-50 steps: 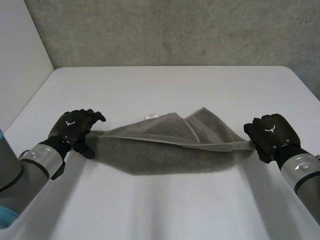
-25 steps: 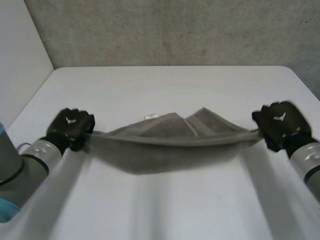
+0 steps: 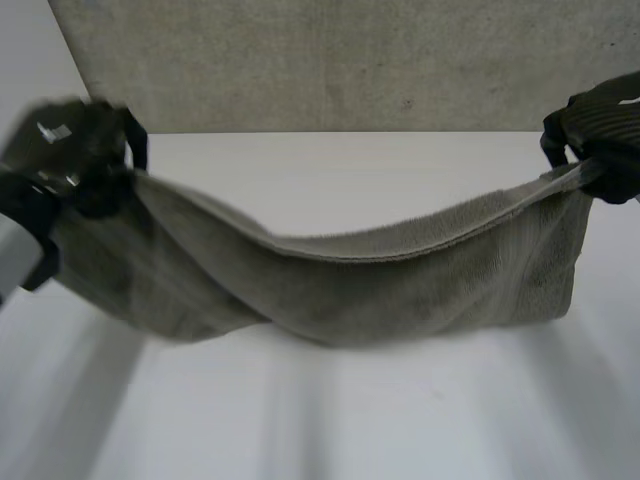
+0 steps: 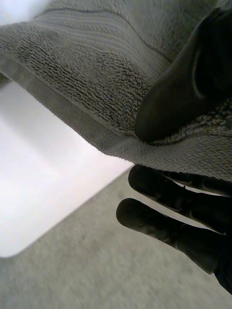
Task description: Fold the towel.
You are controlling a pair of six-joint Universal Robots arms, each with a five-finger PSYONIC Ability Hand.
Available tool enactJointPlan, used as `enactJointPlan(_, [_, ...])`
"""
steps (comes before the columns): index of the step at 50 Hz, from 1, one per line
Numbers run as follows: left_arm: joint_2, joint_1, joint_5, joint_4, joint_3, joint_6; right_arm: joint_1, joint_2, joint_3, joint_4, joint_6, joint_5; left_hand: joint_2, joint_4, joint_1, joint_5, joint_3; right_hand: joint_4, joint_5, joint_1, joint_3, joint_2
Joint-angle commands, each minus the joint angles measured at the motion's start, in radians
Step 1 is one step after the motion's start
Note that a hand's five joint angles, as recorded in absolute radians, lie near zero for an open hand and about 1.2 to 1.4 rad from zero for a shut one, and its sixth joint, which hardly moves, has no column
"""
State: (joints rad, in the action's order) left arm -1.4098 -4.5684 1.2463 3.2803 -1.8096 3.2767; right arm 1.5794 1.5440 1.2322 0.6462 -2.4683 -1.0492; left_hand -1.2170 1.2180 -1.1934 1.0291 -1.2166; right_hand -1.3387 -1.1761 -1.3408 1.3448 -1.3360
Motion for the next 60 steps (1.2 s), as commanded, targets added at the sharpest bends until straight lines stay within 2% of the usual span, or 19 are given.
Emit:
enactJointPlan(1, [-0.279,0.003,0.004,0.016,0.053,0.098,0.094,-0.235,-0.101,-0.002,0.045,-0.095,-0.179,0.178,-0.203,0.193,-0.18,-0.058,-0.046,-0.056,0.052,-0.06])
enactJointPlan(2, [-0.343,0.003,0.013,0.034,0.099,0.136,0.094,-0.236,-0.102,-0.002,0.045,-0.095,-0.179,0.178,-0.203,0.193,-0.18,-0.058,-0.046,-0.056,0.052,-0.06])
enactJointPlan(4, [-0.402,0.006,0.036,0.059,0.154,0.176,0.186,-0.353,-0.227,-0.007,0.052,-0.219,-0.179,0.178,-0.203,0.193,-0.18,-0.058,-0.046,-0.056,0.052,-0.06])
enactJointPlan(5, [-0.45,0.014,0.062,0.079,0.224,0.202,0.186,-0.354,-0.227,-0.007,0.052,-0.219,-0.179,0.178,-0.203,0.193,-0.18,-0.058,-0.046,-0.056,0.052,-0.06])
enactJointPlan(7, [-0.486,0.028,0.084,0.096,0.305,0.216,0.252,-0.462,-0.429,-0.025,0.051,-0.337,-0.179,0.178,-0.203,0.193,-0.18,-0.058,-0.046,-0.056,0.052,-0.06])
enactJointPlan(9, [-0.512,0.043,0.102,0.111,0.392,0.215,0.27,-0.507,-0.562,-0.063,0.037,-0.377,-0.179,0.178,-0.203,0.193,-0.18,-0.058,-0.046,-0.056,0.052,-0.06])
enactJointPlan(10, [-0.52,0.055,0.12,0.133,0.48,0.204,0.271,-0.507,-0.563,-0.063,0.037,-0.377,-0.179,0.178,-0.203,0.193,-0.18,-0.058,-0.046,-0.056,0.052,-0.06])
enactJointPlan(12, [-0.517,0.068,0.139,0.171,0.553,0.178,0.29,-0.538,-0.768,-0.246,-0.016,-0.397,-0.179,0.178,-0.203,0.193,-0.18,-0.058,-0.046,-0.056,0.052,-0.06])
enactJointPlan(16, [-0.43,0.088,0.206,0.406,0.618,0.072,0.281,-0.486,-0.767,-0.458,-0.141,-0.393,-0.179,0.178,-0.203,0.193,-0.18,-0.058,-0.046,-0.056,0.052,-0.06])
enactJointPlan(18, [-0.393,0.088,0.231,0.489,0.604,0.035,0.275,-0.417,-0.702,-0.578,-0.249,-0.388,-0.179,0.178,-0.203,0.193,-0.18,-0.058,-0.046,-0.056,0.052,-0.06])
enactJointPlan(21, [-0.348,0.088,0.246,0.58,0.538,-0.002,0.275,-0.398,-0.66,-0.566,-0.273,-0.373,-0.179,0.178,-0.203,0.193,-0.18,-0.058,-0.046,-0.056,0.052,-0.06])
enactJointPlan(29, [-0.348,0.08,0.24,0.463,0.331,-0.003,0.269,-0.377,-0.374,-0.295,-0.17,-0.252,-0.179,0.178,-0.203,0.193,-0.18,-0.058,-0.046,-0.056,0.052,-0.06])
enactJointPlan(38, [-0.411,0.069,0.237,0.41,0.017,0.004,0.268,-0.377,-0.005,-0.283,0.02,-0.25,-0.179,0.178,-0.203,0.193,-0.18,-0.058,-0.046,-0.056,0.052,-0.06])
enactJointPlan(43, [-0.505,0.071,0.237,0.407,-0.08,0.057,0.263,-0.41,0.257,-0.39,0.1,-0.258,-0.179,0.178,-0.203,0.193,-0.18,-0.058,-0.046,-0.056,0.052,-0.06])
enactJointPlan(47, [-0.56,0.072,0.239,0.406,-0.12,0.168,0.248,-0.41,0.352,-0.486,0.095,-0.264,-0.179,0.178,-0.203,0.193,-0.18,-0.058,-0.046,-0.056,0.052,-0.06])
enactJointPlan(52, [-0.548,0.074,0.239,0.404,-0.125,0.208,0.215,-0.369,0.467,-0.642,0.043,-0.281,-0.179,0.178,-0.203,0.193,-0.18,-0.058,-0.046,-0.056,0.052,-0.06])
enactJointPlan(55, [-0.528,0.075,0.24,0.404,-0.126,0.207,0.211,-0.311,0.552,-0.743,-0.011,-0.293,-0.179,0.178,-0.203,0.193,-0.18,0.179,0.191,0.181,-0.185,0.176])
enactJointPlan(56, [-0.528,0.075,0.24,0.404,-0.126,0.207,0.211,-0.286,0.59,-0.781,-0.023,-0.296,-0.179,0.178,-0.203,0.193,-0.18,0.435,0.447,0.437,-0.441,0.432])
enactJointPlan(60, [-0.517,0.083,0.24,0.404,-0.128,0.207,0.214,-0.252,0.659,-0.843,-0.04,-0.298,-0.179,0.178,-0.203,0.193,-0.18,0.643,0.655,0.645,-0.649,0.64])
